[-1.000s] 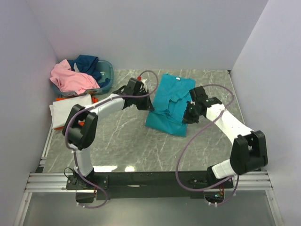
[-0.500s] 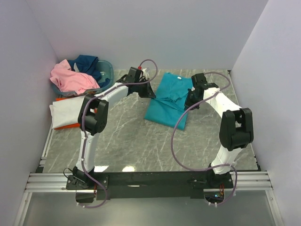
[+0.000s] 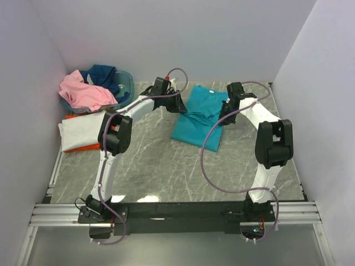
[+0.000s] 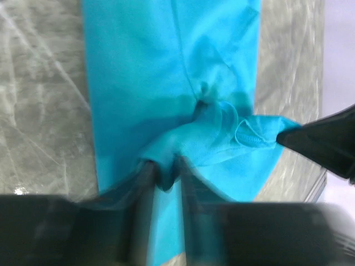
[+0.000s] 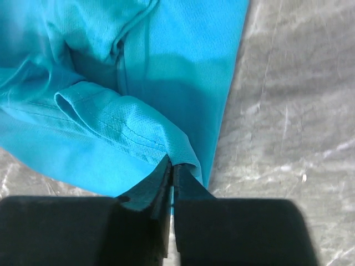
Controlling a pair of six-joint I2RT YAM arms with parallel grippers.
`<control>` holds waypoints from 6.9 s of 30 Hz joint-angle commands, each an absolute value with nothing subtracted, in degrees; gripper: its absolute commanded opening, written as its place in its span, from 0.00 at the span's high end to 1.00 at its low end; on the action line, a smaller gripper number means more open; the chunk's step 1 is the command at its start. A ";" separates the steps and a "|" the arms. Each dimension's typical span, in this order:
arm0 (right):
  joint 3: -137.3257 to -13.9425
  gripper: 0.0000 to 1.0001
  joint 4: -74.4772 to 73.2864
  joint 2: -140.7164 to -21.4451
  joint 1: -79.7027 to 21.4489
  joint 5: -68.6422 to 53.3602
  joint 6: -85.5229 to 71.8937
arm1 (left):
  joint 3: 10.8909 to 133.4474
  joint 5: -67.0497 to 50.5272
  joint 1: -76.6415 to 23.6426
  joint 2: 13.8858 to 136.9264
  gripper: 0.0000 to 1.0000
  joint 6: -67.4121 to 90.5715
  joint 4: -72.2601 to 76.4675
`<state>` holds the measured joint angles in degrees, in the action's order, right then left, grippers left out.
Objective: Fold and stack the t-shirts
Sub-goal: Fold the tshirt
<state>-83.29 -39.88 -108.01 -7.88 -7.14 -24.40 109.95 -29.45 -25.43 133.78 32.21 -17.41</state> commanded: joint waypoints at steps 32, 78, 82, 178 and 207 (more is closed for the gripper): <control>-84.81 0.43 -31.29 -110.38 -16.17 -14.15 -28.04 | 68.65 -23.38 -32.17 113.11 0.30 43.06 17.48; -88.52 0.42 -39.99 -105.21 -10.20 -8.87 -22.33 | 56.34 -8.88 -42.98 90.62 0.27 36.12 0.53; -79.82 0.41 -38.59 -98.90 -9.76 -10.02 -22.59 | 55.38 -7.21 -42.54 89.47 0.26 36.39 0.18; -46.14 1.00 -32.08 -86.66 -12.83 -10.37 -26.63 | 48.43 -7.21 -35.51 97.12 1.00 37.88 -9.49; -50.54 1.00 -41.74 -75.06 -13.09 -11.07 -27.33 | 53.44 -9.05 -35.51 85.87 1.00 39.81 -20.02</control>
